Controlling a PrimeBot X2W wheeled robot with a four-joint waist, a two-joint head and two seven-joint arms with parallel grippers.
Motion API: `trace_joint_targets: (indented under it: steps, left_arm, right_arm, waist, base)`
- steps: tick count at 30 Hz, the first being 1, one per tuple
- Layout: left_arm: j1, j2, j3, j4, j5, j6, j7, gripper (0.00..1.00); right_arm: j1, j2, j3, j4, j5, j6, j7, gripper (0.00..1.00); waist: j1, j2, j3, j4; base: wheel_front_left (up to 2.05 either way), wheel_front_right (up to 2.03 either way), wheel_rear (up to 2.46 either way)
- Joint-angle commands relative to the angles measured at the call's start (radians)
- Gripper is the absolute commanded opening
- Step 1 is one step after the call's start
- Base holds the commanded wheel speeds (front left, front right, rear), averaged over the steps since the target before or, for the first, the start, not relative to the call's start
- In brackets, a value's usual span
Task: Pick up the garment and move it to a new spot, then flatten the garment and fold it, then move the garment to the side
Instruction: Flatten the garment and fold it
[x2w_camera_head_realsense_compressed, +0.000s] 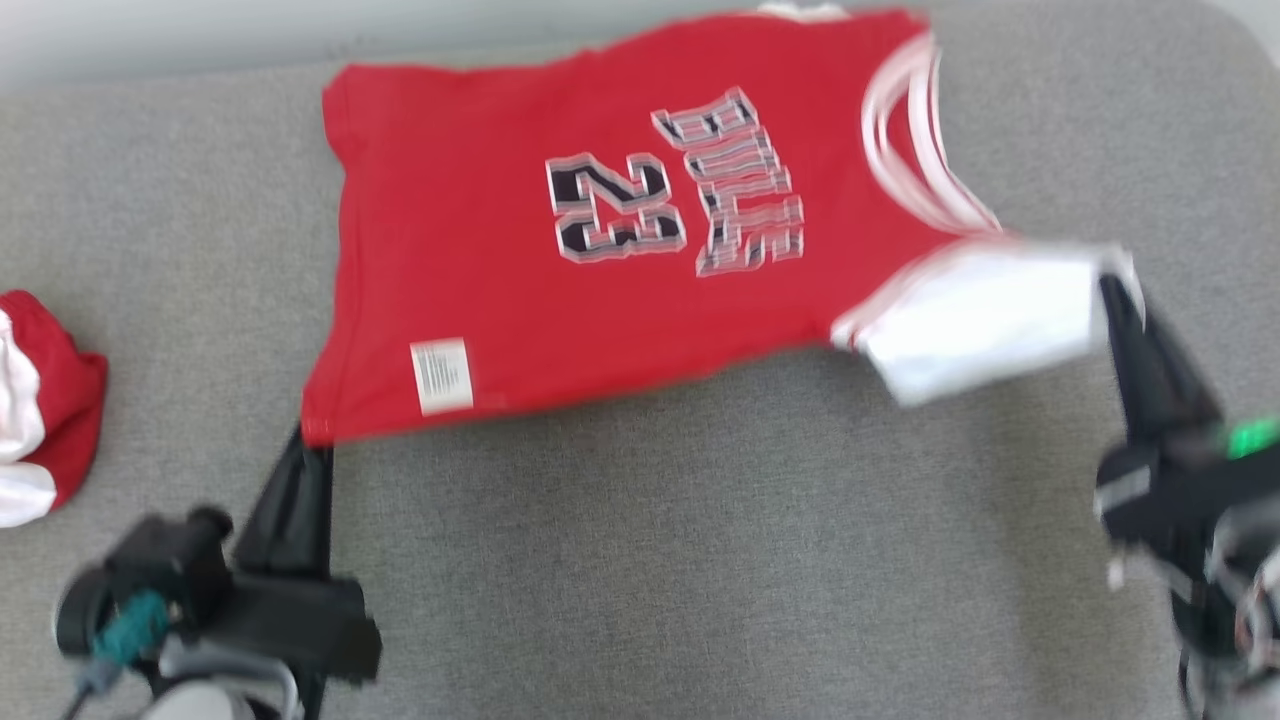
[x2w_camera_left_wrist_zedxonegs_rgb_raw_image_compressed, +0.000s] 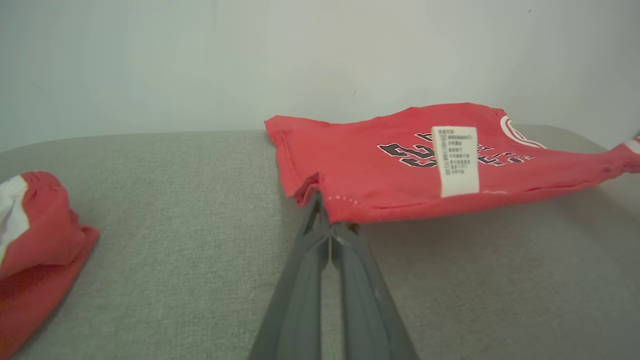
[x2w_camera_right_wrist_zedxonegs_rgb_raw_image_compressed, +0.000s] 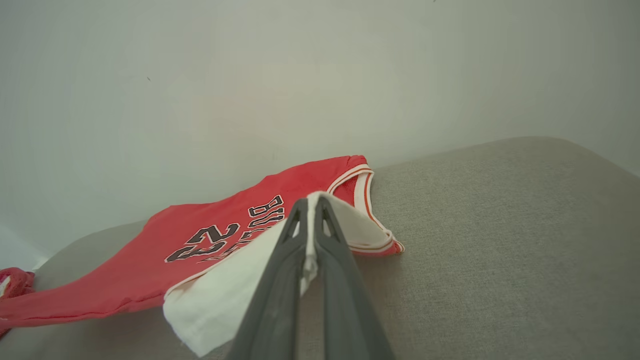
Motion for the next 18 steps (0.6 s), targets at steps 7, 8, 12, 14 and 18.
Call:
trace_joint_targets:
  steps: [7,8,12,14,18]
  left_arm:
    - [0.182,-0.059,0.047,-0.031,0.007,0.025,-0.001,0.0]
    - [0.207,-0.065,0.057,-0.029,0.014,0.027,-0.001,0.0]
    - [0.32,-0.114,0.113,-0.008,0.028,0.007,-0.001,0.0]
    - [0.353,-0.133,0.123,0.012,0.045,-0.013,-0.001,0.0]
    - [0.395,-0.161,0.144,0.042,0.073,-0.045,-0.001,0.0]
  right_arm:
    - [0.297,0.148,-0.151,-0.157,-0.091,0.0,0.109,0.0]
    - [0.334,0.167,-0.164,-0.176,-0.106,0.0,0.122,0.0]
    - [0.474,0.25,-0.235,-0.22,-0.127,0.0,0.165,0.0]
    - [0.525,0.277,-0.249,-0.227,-0.131,0.0,0.182,0.0]
    - [0.605,0.308,-0.255,-0.23,-0.14,0.0,0.212,0.0]
  waist:
    - [0.0004,0.0003,-0.059,0.013]
    - [0.0004,0.0003,-0.063,0.015]
    - [0.0004,0.0003,-0.089,0.03]
    - [0.0004,0.0003,-0.1,0.037]
    - [0.0004,0.0003,-0.113,0.045]
  base:
    - [0.0,0.0,0.0]
    - [0.0,0.0,0.0]
    - [0.0,0.0,0.0]
    - [0.0,0.0,0.0]
    - [0.0,0.0,0.0]
